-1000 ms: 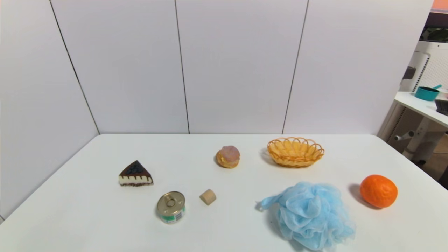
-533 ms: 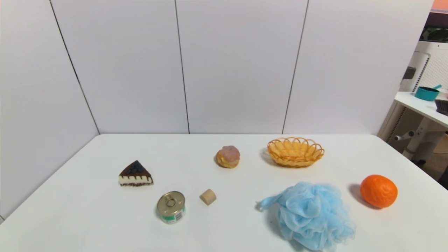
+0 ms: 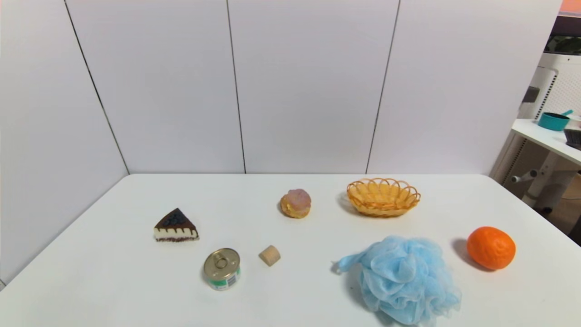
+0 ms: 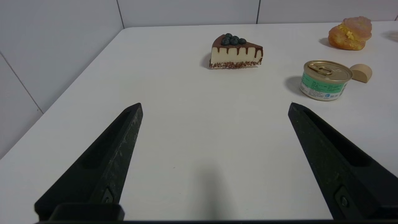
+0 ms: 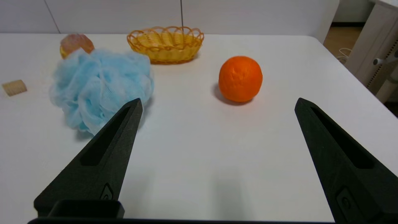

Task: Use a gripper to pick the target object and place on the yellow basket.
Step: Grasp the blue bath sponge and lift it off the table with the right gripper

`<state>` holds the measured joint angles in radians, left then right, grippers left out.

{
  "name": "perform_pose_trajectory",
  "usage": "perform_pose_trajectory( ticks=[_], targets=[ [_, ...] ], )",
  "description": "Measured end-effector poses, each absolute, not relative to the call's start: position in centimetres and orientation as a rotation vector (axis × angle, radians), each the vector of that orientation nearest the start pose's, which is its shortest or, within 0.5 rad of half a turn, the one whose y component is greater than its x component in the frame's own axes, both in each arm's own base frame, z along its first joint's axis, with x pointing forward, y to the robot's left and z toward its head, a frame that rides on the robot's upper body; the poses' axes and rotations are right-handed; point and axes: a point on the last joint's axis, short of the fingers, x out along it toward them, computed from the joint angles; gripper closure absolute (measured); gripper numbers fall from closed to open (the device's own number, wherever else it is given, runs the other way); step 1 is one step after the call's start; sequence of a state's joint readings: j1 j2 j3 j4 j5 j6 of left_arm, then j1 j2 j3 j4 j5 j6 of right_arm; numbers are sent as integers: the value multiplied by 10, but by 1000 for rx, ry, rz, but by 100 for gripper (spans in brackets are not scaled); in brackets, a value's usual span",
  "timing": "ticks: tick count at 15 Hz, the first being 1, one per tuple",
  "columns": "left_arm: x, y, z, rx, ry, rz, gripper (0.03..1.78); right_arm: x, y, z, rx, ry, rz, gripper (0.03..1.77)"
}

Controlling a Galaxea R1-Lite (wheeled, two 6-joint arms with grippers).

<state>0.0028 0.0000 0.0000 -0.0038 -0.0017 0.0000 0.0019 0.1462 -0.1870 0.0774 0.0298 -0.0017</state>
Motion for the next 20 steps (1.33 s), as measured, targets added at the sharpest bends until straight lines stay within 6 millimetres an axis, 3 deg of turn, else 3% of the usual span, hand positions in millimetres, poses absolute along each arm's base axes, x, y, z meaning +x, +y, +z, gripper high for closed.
perform_pose_trajectory(
  ticks=[6, 10, 12, 15, 20],
  targets=[
    [-23, 0, 76, 0, -4, 1, 12, -8, 2, 231, -7, -67, 110, 11],
    [-23, 0, 76, 0, -4, 1, 12, 25, 4, 298, -5, -101, 170, 11],
    [-23, 0, 76, 0, -4, 1, 12, 45, 6, 317, -7, -95, 201, 11],
    [-23, 0, 76, 0, -4, 1, 12, 71, 15, 332, -61, -67, 301, 11],
    [-23, 0, 76, 0, -4, 1, 12, 98, 54, 340, -94, -20, 608, 11]
  ],
)
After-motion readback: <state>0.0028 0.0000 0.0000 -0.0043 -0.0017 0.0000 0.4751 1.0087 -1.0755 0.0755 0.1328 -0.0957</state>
